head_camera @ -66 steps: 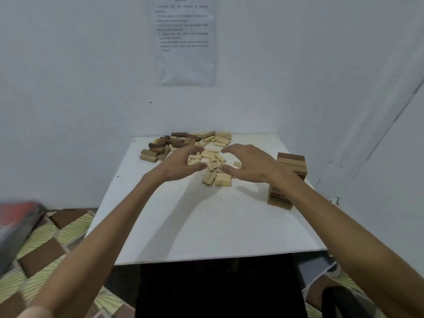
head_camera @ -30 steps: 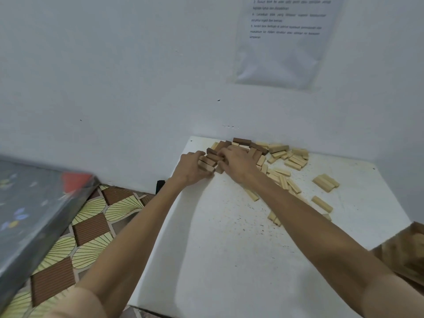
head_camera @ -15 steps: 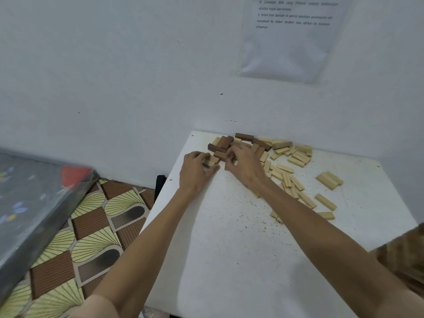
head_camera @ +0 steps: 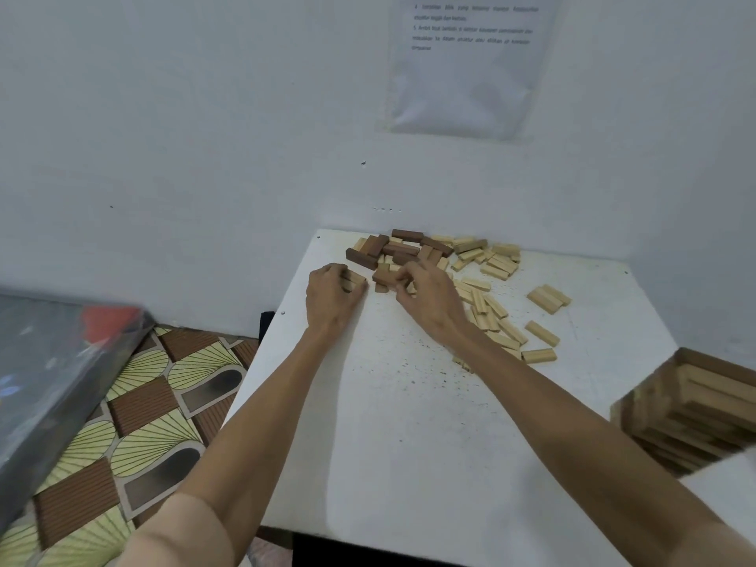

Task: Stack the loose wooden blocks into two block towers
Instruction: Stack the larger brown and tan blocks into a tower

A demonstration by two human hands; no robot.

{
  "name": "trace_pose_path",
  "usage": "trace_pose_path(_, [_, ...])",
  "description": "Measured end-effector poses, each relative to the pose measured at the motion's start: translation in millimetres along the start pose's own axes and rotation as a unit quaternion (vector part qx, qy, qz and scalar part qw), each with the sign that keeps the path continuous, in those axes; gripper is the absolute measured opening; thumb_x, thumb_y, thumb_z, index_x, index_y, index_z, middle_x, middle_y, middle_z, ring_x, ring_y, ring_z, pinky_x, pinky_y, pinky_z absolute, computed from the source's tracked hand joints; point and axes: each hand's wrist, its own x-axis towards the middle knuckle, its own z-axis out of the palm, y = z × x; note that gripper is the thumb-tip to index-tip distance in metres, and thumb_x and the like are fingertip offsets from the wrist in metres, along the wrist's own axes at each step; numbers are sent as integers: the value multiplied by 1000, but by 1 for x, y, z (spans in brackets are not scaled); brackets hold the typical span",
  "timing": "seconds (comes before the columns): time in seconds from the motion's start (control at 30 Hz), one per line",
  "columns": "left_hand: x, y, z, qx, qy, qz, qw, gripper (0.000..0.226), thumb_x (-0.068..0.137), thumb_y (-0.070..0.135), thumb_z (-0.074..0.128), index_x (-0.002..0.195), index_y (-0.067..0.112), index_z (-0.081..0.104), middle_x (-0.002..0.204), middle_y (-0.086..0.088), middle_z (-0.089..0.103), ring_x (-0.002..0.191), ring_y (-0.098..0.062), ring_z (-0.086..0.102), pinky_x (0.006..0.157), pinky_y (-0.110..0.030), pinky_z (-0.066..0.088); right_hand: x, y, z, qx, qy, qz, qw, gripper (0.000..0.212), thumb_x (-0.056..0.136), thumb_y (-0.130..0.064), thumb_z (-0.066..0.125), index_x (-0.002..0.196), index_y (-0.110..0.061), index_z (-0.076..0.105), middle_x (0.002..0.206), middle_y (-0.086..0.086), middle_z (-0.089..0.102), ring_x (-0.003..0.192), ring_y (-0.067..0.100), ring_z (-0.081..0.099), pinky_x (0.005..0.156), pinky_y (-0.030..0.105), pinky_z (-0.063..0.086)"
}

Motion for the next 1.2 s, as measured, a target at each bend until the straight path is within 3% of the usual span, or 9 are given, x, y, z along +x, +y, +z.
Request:
trace_pose_path(0.1, [-7, -4, -6, 4, -5, 9, 1000, 31, 85, 48, 70, 94, 19, 67, 93, 5, 66, 97, -24, 60, 75, -31, 41, -12, -3, -8, 5, 6, -3, 1000, 10, 95, -17, 66, 104, -14, 70, 101, 0, 64, 91, 16, 58, 76, 39, 54])
trace_pose_path(0.2, [-29, 1, -17, -10, -7, 39, 999, 42, 86, 51, 73, 112, 18, 71, 110, 6, 71, 103, -20, 62, 90, -35, 49, -30, -6, -14, 13, 8, 3, 1000, 11, 96, -18, 66, 105, -17, 71, 102, -2, 64, 94, 15, 58, 76, 37, 55])
trace_pose_path(0.4, [-92, 20, -38, -37, -41, 116, 992, 45, 84, 41, 83, 119, 15, 73, 127, 4, 70, 116, -16, 62, 101, -26, 44, -87, -12, -34, 20, 14, 2, 1000, 14, 93, -17, 67, 106, -18, 71, 102, -3, 66, 94, 16, 60, 78, 38, 55])
trace_pose_path(0.47, [-114, 23, -42, -35, -55, 122, 990, 48, 82, 41, 84, 121, 15, 73, 129, 4, 70, 118, -15, 61, 104, -30, 46, -110, -15, -43, 24, 22, 14, 999, 14, 93, -18, 67, 107, -18, 71, 103, -4, 66, 94, 15, 60, 79, 36, 55])
trace_pose_path(0.67, [-172, 36, -46, -55, -104, 157, 981, 48, 79, 38, 87, 120, 17, 73, 127, 7, 70, 114, -11, 62, 101, -27, 47, -177, -18, -64, 34, 8, 36, 999, 21, 95, -19, 67, 116, -17, 69, 107, -3, 65, 98, 15, 57, 78, 34, 52])
trace_pose_path(0.87, [-194, 37, -38, -50, -125, 160, 978, 50, 77, 43, 84, 123, 25, 72, 135, 15, 65, 124, -5, 56, 108, -30, 46, -208, -11, -71, 2, -14, 64, 998, 26, 95, -25, 67, 120, -18, 69, 110, -5, 64, 110, 15, 54, 81, 37, 53])
trace_pose_path(1.07, [-197, 34, -47, -40, -175, 167, 969, 58, 85, 52, 69, 136, 26, 63, 151, 6, 52, 141, -8, 42, 115, -22, 33, -208, -18, -73, 8, -44, 72, 996, 37, 92, -34, 67, 127, -22, 64, 110, -11, 60, 114, 11, 47, 83, 33, 50])
trace_pose_path(1.2, [-195, 26, -57, -18, -175, 158, 972, 64, 83, 26, 51, 147, 14, 52, 151, 0, 51, 141, -13, 38, 113, -15, 23, -210, -20, -73, -5, -69, 50, 996, 43, 88, -33, 66, 130, -23, 60, 112, -13, 57, 113, 11, 45, 78, 32, 49])
